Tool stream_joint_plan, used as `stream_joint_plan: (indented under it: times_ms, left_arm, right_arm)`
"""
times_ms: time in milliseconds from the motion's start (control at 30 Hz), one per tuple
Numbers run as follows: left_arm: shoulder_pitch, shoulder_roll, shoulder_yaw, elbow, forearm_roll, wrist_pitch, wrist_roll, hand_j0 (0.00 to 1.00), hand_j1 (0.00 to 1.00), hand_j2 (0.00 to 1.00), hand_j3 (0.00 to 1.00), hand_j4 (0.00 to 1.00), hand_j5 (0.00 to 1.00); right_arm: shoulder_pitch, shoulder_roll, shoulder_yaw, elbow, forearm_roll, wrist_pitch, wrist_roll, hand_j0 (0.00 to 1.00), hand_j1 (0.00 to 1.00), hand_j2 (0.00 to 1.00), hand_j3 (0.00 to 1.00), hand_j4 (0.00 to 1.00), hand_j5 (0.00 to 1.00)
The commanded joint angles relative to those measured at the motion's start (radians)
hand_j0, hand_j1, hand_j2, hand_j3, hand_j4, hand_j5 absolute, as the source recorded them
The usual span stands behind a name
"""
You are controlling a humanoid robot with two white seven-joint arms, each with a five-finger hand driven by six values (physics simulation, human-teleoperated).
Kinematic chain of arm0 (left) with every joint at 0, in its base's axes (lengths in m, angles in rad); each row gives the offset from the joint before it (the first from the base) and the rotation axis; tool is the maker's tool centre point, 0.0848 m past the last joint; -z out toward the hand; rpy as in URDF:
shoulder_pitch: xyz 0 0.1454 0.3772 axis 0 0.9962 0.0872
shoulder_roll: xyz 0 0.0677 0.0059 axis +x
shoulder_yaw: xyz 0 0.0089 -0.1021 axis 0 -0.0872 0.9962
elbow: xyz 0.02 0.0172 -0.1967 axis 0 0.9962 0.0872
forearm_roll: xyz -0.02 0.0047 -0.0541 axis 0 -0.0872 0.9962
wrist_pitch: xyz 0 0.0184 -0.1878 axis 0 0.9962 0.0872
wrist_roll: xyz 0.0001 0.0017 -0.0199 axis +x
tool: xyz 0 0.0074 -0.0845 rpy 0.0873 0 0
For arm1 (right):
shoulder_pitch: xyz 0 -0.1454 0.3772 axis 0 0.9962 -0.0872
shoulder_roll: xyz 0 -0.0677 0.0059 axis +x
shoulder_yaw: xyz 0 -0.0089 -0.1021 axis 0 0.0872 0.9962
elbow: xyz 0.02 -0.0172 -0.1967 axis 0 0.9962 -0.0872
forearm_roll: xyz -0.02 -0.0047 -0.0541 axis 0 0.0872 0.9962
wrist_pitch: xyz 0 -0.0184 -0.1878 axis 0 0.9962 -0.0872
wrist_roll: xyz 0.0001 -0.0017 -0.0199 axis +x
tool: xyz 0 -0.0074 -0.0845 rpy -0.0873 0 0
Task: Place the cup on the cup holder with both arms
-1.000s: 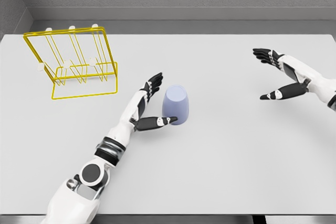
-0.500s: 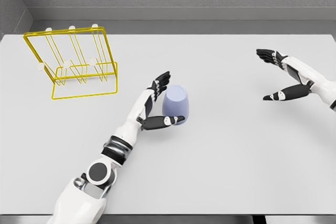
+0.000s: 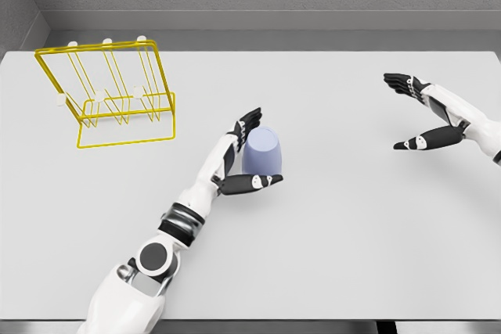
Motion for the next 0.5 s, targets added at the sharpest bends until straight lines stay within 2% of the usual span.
stream_joint_plan:
  times_ms: [0, 467]
  left_arm:
    - [0.000, 0.000, -0.001, 0.007, 0.001, 0.001, 0.001, 1.00, 1.00, 1.00, 1.00, 1.00, 1.00]
    - [-0.011, -0.006, 0.002, 0.042, 0.001, 0.000, 0.001, 1.00, 1.00, 1.00, 1.00, 1.00, 1.00]
  right_arm:
    - [0.000, -0.003, -0.001, -0.001, -0.006, 0.001, 0.000, 1.00, 1.00, 1.00, 1.00, 1.00, 1.00]
    - [0.002, -0.003, -0.002, -0.001, -0.006, 0.001, 0.000, 1.00, 1.00, 1.00, 1.00, 1.00, 1.00]
